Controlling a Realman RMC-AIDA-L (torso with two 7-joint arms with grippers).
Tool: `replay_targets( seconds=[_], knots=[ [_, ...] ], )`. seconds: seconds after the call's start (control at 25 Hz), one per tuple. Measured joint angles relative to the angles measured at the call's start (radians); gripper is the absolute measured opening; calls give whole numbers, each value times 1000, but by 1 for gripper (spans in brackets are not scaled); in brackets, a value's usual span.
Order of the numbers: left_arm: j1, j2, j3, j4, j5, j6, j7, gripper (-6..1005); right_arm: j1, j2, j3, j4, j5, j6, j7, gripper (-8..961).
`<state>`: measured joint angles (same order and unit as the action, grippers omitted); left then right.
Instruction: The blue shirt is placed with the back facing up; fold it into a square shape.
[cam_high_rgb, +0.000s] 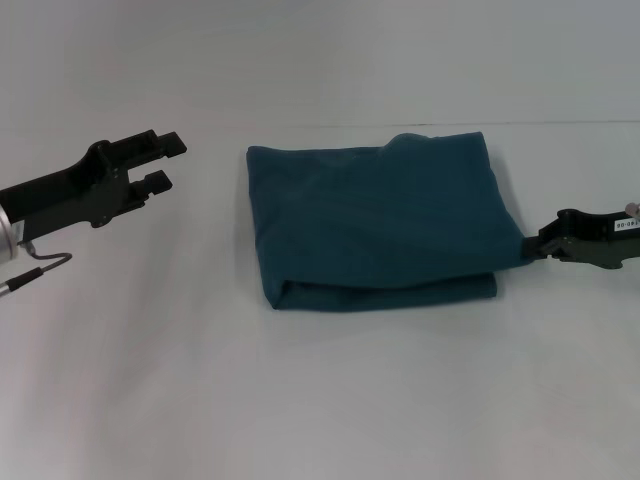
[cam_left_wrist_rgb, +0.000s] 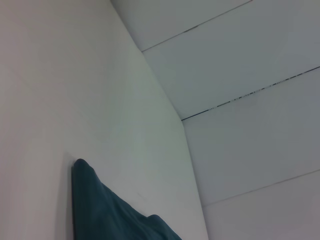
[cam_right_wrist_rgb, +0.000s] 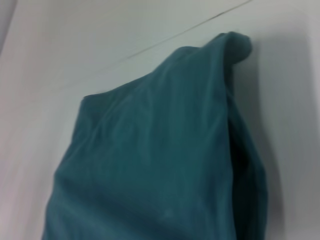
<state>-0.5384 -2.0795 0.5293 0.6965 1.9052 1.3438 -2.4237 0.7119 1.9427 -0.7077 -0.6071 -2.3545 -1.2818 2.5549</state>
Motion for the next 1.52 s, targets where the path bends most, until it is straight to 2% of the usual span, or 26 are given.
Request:
replay_targets(
  seconds=[0.36, 0.56, 0.72, 0.8, 0.96, 1.08, 1.2, 1.28, 1.36, 1.44, 1.52],
  knots=[
    [1, -2, 0, 0, 0, 2, 0, 676, 13, 7, -10, 51, -23, 74, 4, 32],
    [1, -2, 0, 0, 0, 1, 0, 676, 15, -4, -19, 32, -98, 77, 97, 183],
    [-2, 1, 0, 0, 0, 1, 0, 676, -8, -27, 18, -64, -104, 29, 126, 309],
    [-6, 4, 3, 0, 2, 3, 0, 676, -17, -49, 55, -123, -82, -27, 124, 373],
    [-12, 14, 33, 7, 10, 29, -6, 676, -12, -108, 122, -195, -58, -121, 118, 384],
    [-19, 18, 51, 16, 52, 71, -1, 675, -22, -123, 140, -260, -63, -168, 64, 392],
    [-25, 19, 65, 24, 99, 92, 3, 675, -60, -118, 150, -281, -55, -212, -62, 400],
    [-29, 20, 74, 32, 135, 108, 4, 676, -91, -103, 166, -280, -50, -230, -150, 435],
    [-38, 24, 76, 34, 171, 122, -5, 676, -134, -77, 180, -300, -45, -237, -235, 500],
    [-46, 28, 76, 35, 200, 131, -32, 676, -186, -42, 193, -339, -21, -245, -320, 565],
    [-50, 29, 76, 37, 214, 134, -61, 676, -237, -13, 206, -364, 33, -252, -391, 702]
  ],
)
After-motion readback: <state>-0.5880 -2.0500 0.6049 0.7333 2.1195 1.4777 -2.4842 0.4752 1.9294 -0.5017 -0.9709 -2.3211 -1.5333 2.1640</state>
